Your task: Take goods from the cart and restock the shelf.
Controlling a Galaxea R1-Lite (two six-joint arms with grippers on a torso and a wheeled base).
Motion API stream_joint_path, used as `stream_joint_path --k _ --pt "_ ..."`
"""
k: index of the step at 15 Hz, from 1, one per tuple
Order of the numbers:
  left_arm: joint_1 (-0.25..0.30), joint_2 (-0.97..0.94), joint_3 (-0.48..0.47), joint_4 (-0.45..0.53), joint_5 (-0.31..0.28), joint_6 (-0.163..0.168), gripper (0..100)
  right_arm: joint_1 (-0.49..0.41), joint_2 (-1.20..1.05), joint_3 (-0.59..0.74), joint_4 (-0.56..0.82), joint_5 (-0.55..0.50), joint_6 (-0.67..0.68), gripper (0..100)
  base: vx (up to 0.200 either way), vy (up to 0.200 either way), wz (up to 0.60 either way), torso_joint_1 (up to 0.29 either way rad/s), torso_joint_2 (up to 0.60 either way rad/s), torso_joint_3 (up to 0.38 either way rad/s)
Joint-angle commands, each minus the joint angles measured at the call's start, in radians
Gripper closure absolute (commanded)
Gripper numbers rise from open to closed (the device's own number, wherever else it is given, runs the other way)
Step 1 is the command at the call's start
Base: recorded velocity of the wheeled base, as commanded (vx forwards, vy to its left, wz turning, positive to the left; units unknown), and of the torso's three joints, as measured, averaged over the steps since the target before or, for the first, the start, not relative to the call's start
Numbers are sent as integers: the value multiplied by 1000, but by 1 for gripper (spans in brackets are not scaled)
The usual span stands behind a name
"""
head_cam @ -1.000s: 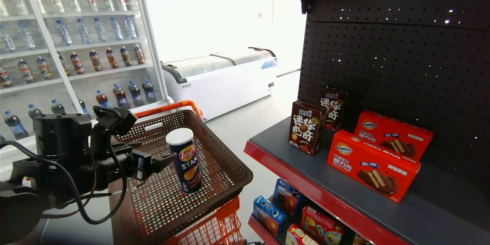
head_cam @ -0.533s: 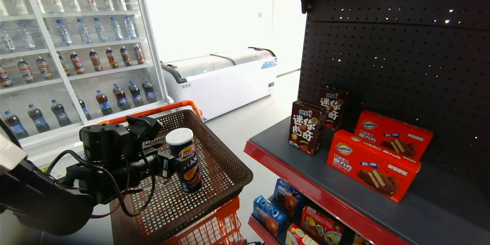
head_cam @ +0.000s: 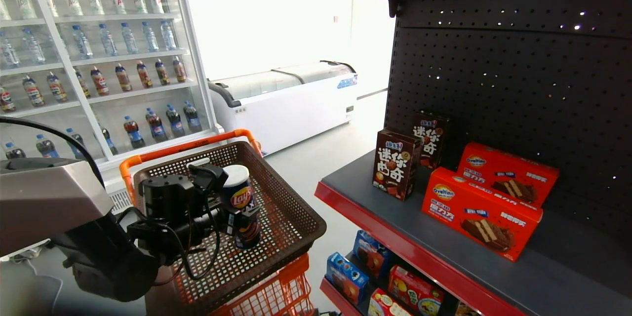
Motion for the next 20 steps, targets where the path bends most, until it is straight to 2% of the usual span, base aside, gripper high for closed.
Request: stream_joint_path --k 1,9,10,13,14,15,16,17,19,20 --pt "1 55 -25 -6 0 0 0 0 1 0 0 0 0 0 0 0 0 0 0 0" --pt "-4 116 -74 -6 0 0 0 0 1 0 0 -2 0 0 0 0 0 0 0 0" --pt "-4 118 -95 2 0 0 100 0 1 0 0 0 0 0 0 0 0 0 0 0" --pt "1 118 -106 11 -2 4 100 0 1 0 0 0 0 0 0 0 0 0 0 0" --pt "1 116 -108 14 -2 21 100 2 1 0 0 0 0 0 0 0 0 0 0 0" --pt "-1 110 -108 32 -2 42 100 0 1 0 0 0 0 0 0 0 0 0 0 0" --pt "-7 79 -120 72 0 49 100 0 1 0 0 0 0 0 0 0 0 0 0 0" --pt "-15 33 -132 106 0 41 100 0 1 0 0 0 0 0 0 0 0 0 0 0" --pt "-13 -134 -187 313 -17 42 100 0 1 0 0 0 0 0 0 0 0 0 0 0" --pt "-13 -207 -243 476 -17 36 100 2 1 0 0 0 0 0 0 0 0 0 0 0"
